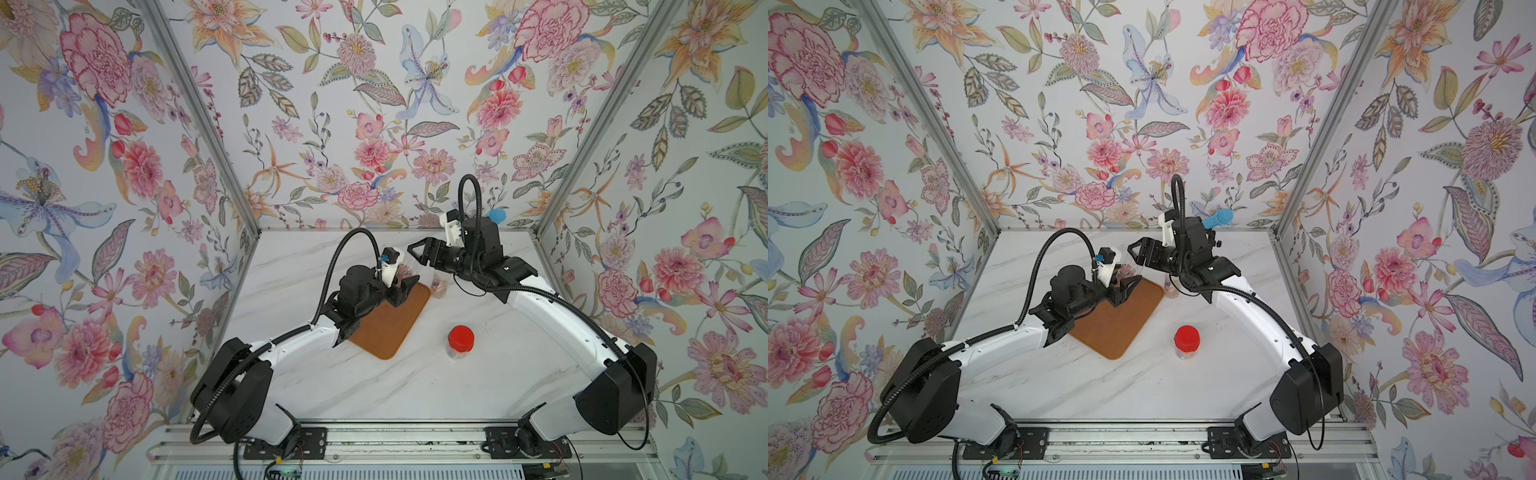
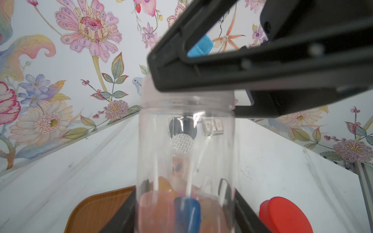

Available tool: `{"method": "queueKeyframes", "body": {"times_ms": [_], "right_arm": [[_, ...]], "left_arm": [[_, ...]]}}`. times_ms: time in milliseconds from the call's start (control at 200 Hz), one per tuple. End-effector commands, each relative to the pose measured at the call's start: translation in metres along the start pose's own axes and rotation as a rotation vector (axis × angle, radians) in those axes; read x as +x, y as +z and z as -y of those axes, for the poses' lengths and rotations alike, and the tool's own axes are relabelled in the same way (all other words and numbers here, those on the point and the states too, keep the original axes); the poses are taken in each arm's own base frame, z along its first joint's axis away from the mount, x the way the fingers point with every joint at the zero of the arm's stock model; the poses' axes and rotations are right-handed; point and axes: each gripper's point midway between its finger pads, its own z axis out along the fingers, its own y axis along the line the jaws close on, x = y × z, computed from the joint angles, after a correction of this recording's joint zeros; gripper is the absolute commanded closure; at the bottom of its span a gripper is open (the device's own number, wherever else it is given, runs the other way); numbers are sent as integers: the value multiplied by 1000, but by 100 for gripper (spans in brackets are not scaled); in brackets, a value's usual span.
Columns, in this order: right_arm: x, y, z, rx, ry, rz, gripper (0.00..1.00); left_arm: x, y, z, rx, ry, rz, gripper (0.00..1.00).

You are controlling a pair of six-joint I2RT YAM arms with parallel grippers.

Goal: Pour the candies out of the jar
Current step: Unscrew the lid from the jar.

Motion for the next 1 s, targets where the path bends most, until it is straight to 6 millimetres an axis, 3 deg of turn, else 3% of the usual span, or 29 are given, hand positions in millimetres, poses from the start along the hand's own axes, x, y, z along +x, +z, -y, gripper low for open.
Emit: {"method": "queueKeyframes", "body": {"times_ms": [0,335,666,996], "right_arm": [[-16,0,-12,-18,-14,56,30],[-10,7,-13,-16,-11,42,33],[-9,10,-14,-13,-7,36,49],[-6,8,-23,-22,-72,37,45]], "left_arm": [[-21,-9,6,0,9,67,100],[-25,-9,7,-1,14,74,100],[-25,-11,6,-7,11,76,100],[-50,-9,16,46,-23,103,100]]}}
